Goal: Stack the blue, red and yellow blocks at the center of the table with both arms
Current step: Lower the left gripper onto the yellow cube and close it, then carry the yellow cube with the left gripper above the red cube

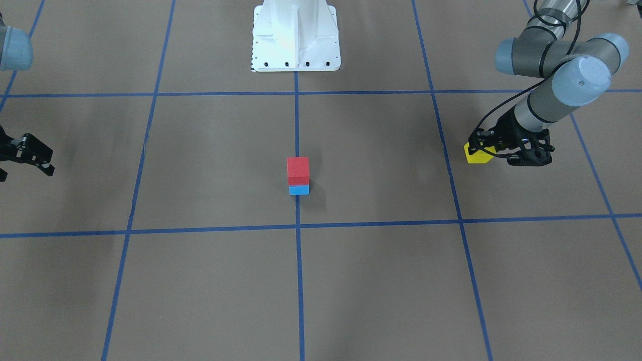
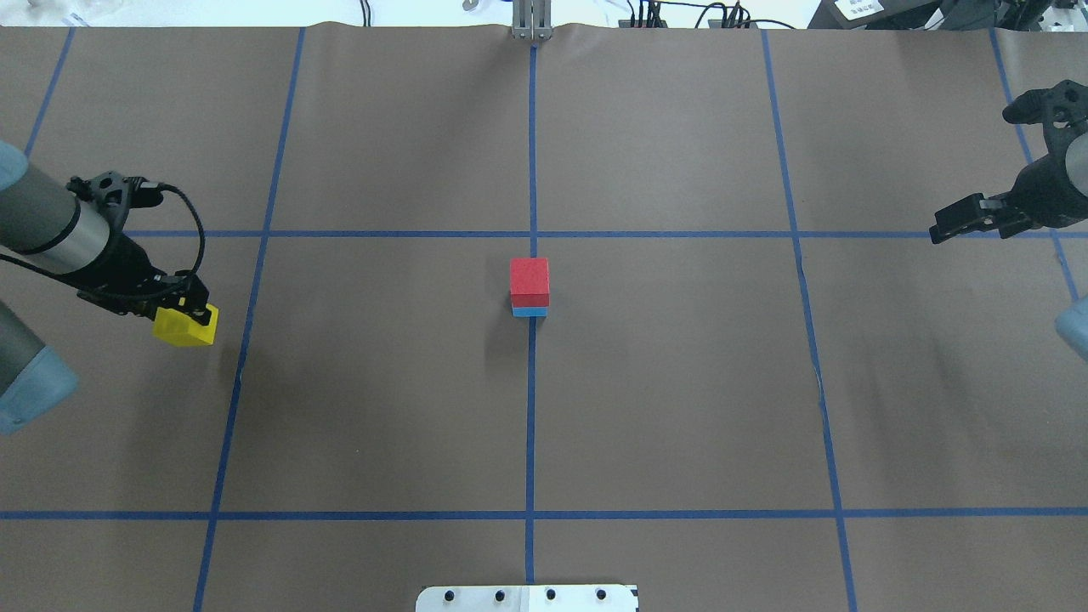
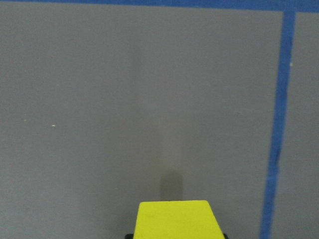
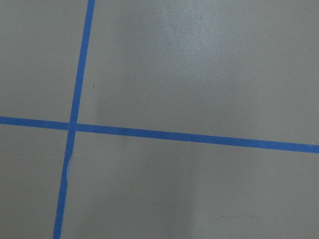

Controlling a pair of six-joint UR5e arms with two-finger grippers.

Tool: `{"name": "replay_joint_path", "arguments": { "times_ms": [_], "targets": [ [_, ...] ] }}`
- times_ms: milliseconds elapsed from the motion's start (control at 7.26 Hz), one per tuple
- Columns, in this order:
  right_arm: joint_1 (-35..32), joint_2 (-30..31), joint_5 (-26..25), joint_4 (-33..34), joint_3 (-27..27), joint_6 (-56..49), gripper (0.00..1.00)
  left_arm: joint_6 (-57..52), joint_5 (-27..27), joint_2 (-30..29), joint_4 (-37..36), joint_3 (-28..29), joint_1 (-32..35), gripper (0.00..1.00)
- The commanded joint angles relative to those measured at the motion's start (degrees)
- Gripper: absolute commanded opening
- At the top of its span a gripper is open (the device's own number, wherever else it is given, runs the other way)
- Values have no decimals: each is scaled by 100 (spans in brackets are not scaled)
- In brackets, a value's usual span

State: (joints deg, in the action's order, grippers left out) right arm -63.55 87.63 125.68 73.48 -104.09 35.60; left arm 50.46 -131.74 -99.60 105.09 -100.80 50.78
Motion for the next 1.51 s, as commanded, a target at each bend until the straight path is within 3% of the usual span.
{"name": "replay_joint_path", "arguments": {
  "times_ms": [0,275,413,688,826,1377],
  "targets": [
    [0,-1,0,0,-23,-9,100,453,234,-1781,-1842,-291,-24,0],
    [-9,17,-8,0,-15,-9,100,1131,1084,-2867,-2291,-248,-916,0],
    [-9,26,-8,0,-14,-17,100,1176,1429,-3420,-2300,197,-1138,0],
    [-9,34,-35,0,82,-26,100,1361,1467,-4537,-2300,1469,-1289,0],
    [-17,34,-35,-9,65,-35,100,1361,1459,-4725,-2283,1832,-1298,0],
    [-9,34,-26,-9,38,0,100,1370,1450,-4867,-2274,2099,-1359,0]
  ]
}}
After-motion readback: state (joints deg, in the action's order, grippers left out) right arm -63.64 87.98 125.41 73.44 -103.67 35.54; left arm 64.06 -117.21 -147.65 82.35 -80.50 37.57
